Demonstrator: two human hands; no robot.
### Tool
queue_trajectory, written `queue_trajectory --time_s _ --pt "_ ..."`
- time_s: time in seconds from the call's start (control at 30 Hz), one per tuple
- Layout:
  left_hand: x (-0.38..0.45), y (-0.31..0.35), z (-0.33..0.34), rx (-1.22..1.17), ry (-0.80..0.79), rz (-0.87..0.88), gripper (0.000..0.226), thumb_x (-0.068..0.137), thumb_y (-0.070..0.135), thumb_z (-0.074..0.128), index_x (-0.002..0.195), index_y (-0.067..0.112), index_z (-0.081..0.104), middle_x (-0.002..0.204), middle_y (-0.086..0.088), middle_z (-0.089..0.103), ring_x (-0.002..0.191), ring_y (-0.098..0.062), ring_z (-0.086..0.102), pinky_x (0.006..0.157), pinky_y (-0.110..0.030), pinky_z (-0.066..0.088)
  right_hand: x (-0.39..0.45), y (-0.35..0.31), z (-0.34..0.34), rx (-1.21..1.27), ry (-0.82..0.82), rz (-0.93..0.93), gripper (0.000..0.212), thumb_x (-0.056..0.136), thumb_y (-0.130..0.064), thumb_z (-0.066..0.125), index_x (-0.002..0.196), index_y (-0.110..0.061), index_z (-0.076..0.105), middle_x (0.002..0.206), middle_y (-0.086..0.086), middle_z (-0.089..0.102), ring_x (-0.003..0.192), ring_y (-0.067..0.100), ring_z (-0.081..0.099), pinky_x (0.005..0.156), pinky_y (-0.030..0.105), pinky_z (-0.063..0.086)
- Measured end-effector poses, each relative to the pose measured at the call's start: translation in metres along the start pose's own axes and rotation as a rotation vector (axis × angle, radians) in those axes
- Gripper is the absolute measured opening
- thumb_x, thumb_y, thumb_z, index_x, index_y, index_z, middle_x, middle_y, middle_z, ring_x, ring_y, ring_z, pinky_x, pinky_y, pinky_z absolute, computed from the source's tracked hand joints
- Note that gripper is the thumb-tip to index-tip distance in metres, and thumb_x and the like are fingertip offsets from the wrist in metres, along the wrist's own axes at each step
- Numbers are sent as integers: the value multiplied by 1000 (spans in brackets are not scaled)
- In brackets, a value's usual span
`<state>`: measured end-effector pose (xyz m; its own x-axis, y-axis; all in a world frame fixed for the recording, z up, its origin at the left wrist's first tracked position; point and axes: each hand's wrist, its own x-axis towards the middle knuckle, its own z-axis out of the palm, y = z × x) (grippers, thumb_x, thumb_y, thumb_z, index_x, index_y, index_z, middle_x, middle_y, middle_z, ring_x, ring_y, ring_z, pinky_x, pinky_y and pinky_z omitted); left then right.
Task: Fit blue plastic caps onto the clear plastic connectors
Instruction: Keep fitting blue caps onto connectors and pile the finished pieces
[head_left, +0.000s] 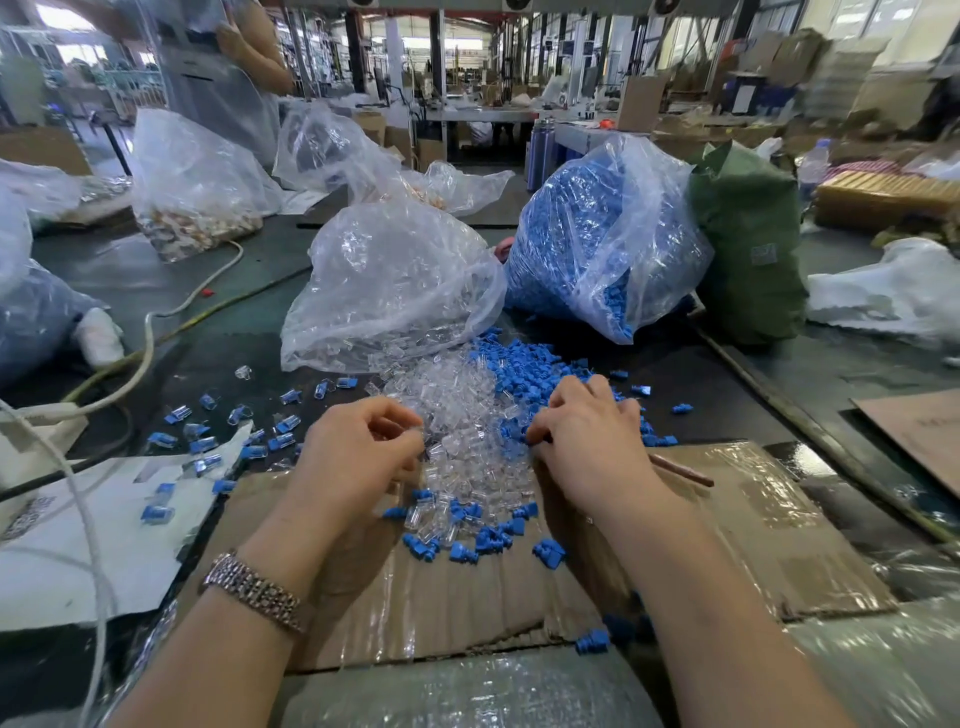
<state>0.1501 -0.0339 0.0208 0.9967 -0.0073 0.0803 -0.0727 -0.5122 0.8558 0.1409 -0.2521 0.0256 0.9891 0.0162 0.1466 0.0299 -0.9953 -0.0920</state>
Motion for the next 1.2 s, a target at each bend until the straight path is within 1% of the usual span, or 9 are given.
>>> queue_trajectory --time_s 0.27,0.4,0.5,0.6,0.7,0.8,0.87,1.03,1.2 --pt "-1 2 -4 -193 -88 -77 7 90 12 74 96 13 70 79 -4 76 64 -13 72 57 -19 55 3 -4 6 62 -20 -8 23 97 -45 62 116 -37 72 115 -3 45 117 23 34 100 45 33" --pt "-1 4 -6 -398 -125 -132 15 87 7 72 102 12 74 88 -10 78 81 -23 77 66 -22 60 4 -7 7 63 -28 -22 19 99 -39 61 114 -35 73 113 -3 51 115 23 37 97 46 33" --pt "-2 5 -9 -523 -164 -168 22 75 16 76 96 9 78 90 -13 78 84 -26 76 67 -22 60 3 -9 6 52 -33 -20 17 101 -33 56 111 -28 71 111 -1 57 113 23 42 96 47 33" --pt "0 5 -13 -562 -167 -190 23 69 26 80 91 18 82 91 -11 77 74 -19 70 58 -20 56 0 -7 1 205 39 21 10 103 -29 52 104 -23 60 106 -2 64 104 23 55 97 46 41" --pt "0 6 -13 -692 -197 -210 26 72 24 80 95 11 81 87 -10 75 70 -14 69 57 -19 55 -3 -5 -6 508 166 38 8 101 -26 59 99 -21 64 93 -4 69 87 16 63 84 36 52" --pt "-1 9 -9 -903 -230 -250 34 76 11 75 108 -1 71 91 -18 74 76 -23 74 61 -23 60 -9 -13 -12 860 137 0 3 95 -25 70 96 -25 73 85 -10 72 81 6 65 79 24 55" --pt "-3 11 -7 -959 -264 -268 34 79 6 70 112 -1 70 97 -23 74 83 -29 76 64 -26 62 -12 -17 -13 990 88 -68 8 94 -20 71 96 -28 74 82 -7 73 80 7 67 80 27 57" --pt "-5 11 -7 -996 -312 -275 26 85 8 70 108 -1 74 107 -24 74 93 -30 76 67 -26 62 -15 -21 -15 1051 150 -176 14 94 -12 71 96 -26 70 85 -7 72 84 9 68 84 35 57" --pt "-4 14 -5 -978 -325 -289 20 79 14 74 97 8 81 99 -14 77 76 -17 74 60 -21 60 -17 -22 -16 1031 285 -281 15 93 -5 71 99 -18 74 90 -9 72 88 10 69 84 29 57"
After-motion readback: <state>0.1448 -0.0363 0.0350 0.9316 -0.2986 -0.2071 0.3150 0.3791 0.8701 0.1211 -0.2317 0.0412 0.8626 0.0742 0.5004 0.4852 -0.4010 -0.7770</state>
